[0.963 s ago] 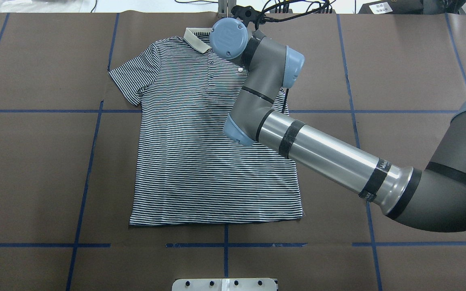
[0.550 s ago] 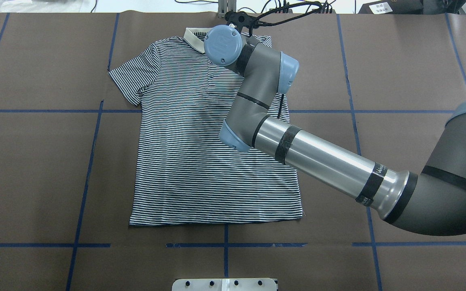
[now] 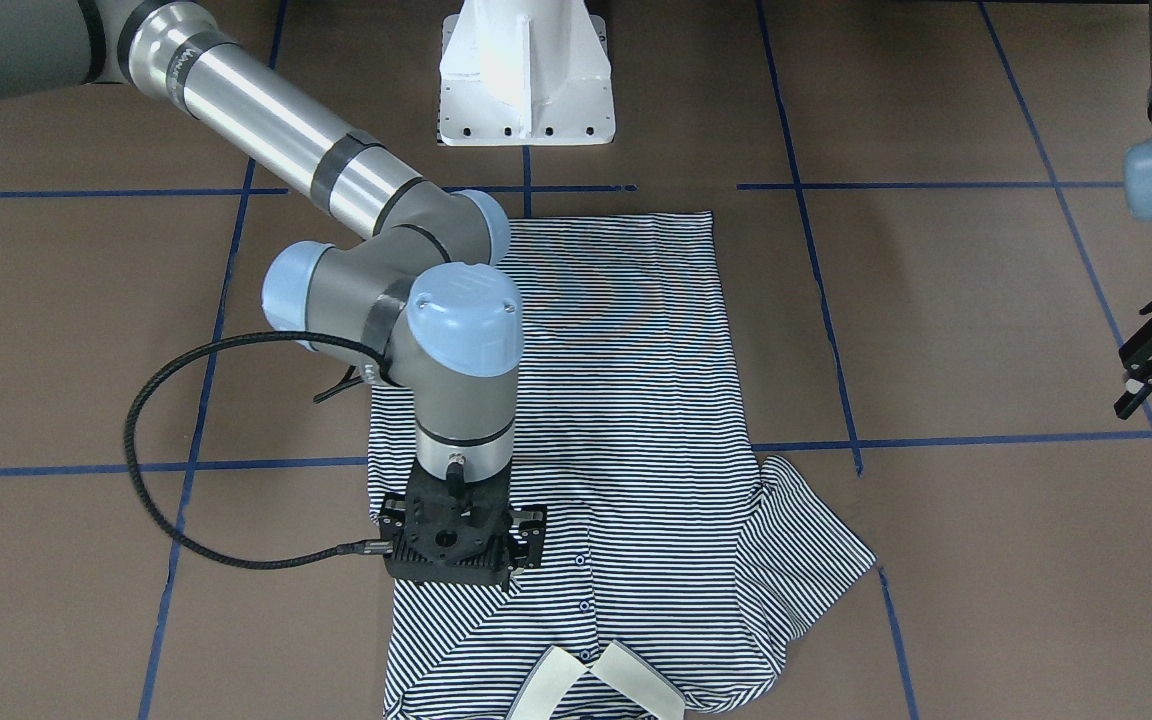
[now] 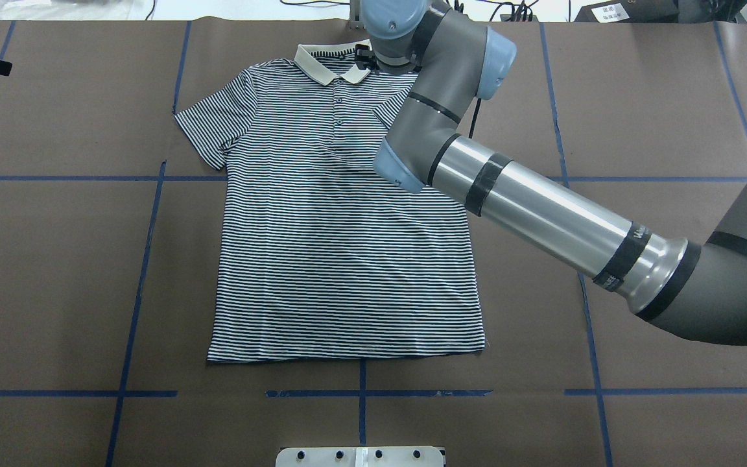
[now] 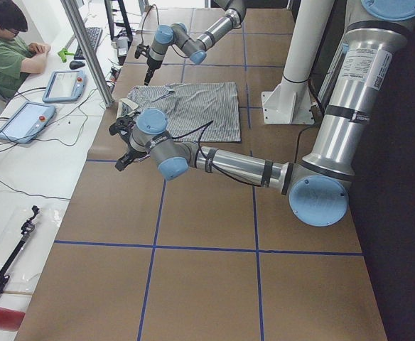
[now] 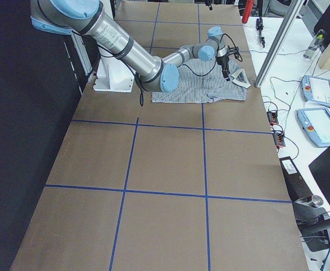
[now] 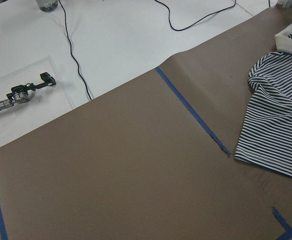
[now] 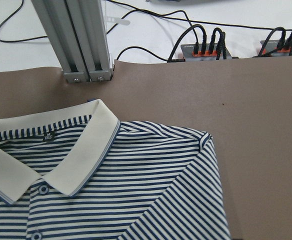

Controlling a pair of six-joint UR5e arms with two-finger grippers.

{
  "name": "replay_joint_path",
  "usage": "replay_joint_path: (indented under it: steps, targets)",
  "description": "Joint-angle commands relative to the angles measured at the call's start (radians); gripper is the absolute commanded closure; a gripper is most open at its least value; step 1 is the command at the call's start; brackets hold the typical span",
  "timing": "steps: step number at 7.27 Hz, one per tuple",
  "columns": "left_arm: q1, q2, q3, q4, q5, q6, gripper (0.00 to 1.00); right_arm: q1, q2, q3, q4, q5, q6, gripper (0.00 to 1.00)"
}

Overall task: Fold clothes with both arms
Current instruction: 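Raise the right gripper away while the left gripper approaches the other sleeve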

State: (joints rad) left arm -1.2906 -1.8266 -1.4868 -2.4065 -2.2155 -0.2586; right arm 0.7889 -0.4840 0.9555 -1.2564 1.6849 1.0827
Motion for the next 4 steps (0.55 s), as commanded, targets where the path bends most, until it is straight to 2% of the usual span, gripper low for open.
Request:
replay_joint_path:
  steps: [1, 2, 3, 4]
  targets:
    - [0.121, -0.014, 0.016, -0.092, 0.004, -0.095, 0.00, 0.093, -0.123, 0.153, -0.032, 0.151, -0.153, 0.00]
    - [0.167, -0.066, 0.043, -0.092, 0.007, -0.278, 0.00, 0.160, -0.218, 0.243, -0.023, 0.253, -0.238, 0.00]
    - [0.195, -0.091, 0.052, -0.098, 0.072, -0.430, 0.02, 0.232, -0.302, 0.311, -0.017, 0.362, -0.332, 0.00]
    - [0.288, -0.123, 0.065, -0.086, 0.206, -0.549, 0.03, 0.252, -0.368, 0.380, -0.018, 0.392, -0.363, 0.00]
